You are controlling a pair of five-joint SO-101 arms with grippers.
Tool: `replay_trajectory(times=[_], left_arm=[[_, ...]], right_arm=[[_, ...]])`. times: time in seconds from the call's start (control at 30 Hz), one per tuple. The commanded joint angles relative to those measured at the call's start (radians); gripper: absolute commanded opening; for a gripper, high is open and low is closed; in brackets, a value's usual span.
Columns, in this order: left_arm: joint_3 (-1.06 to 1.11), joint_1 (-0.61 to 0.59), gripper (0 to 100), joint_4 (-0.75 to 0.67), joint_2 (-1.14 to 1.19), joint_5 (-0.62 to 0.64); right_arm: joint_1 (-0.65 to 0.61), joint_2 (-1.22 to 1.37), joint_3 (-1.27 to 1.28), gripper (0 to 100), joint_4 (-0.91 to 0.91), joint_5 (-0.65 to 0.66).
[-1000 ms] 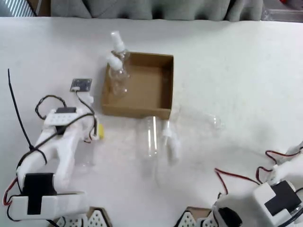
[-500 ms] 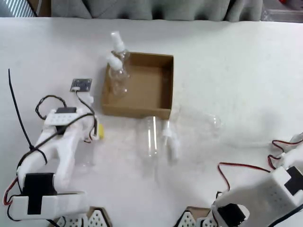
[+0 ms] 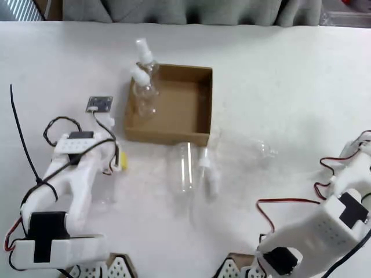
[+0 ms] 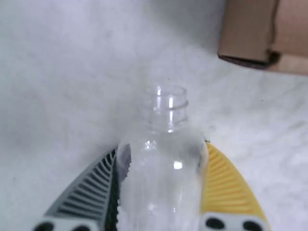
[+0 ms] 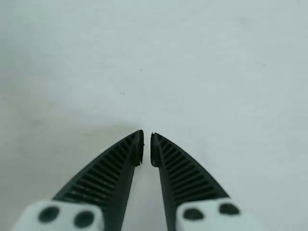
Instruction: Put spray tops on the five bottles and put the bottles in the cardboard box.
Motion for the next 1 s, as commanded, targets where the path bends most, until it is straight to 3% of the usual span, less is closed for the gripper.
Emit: replay_trajectory(times=[0.0,0.23,0.6,0.97], left_arm=[[-0.048,-0.008,2,-0.014,-0.008,0.012],[-0.048,-0.007,2,-0.014,-0.008,0.011],[-0.049,-0.007,2,-0.014,-0.008,0.011],[-0.048,-0.005,2,-0.015,-0.008,0.011]], right_arm=[[-0.053,-0.012,-0.043,1.7,0.004,-0.011],[-0.119,-0.058,-0.061,1.7,0.030,-0.011],[0.077,-0.165,-0.057,1.6,0.225,-0.011],[0.073,0.044,-0.035,1.6,0.031,-0.011]])
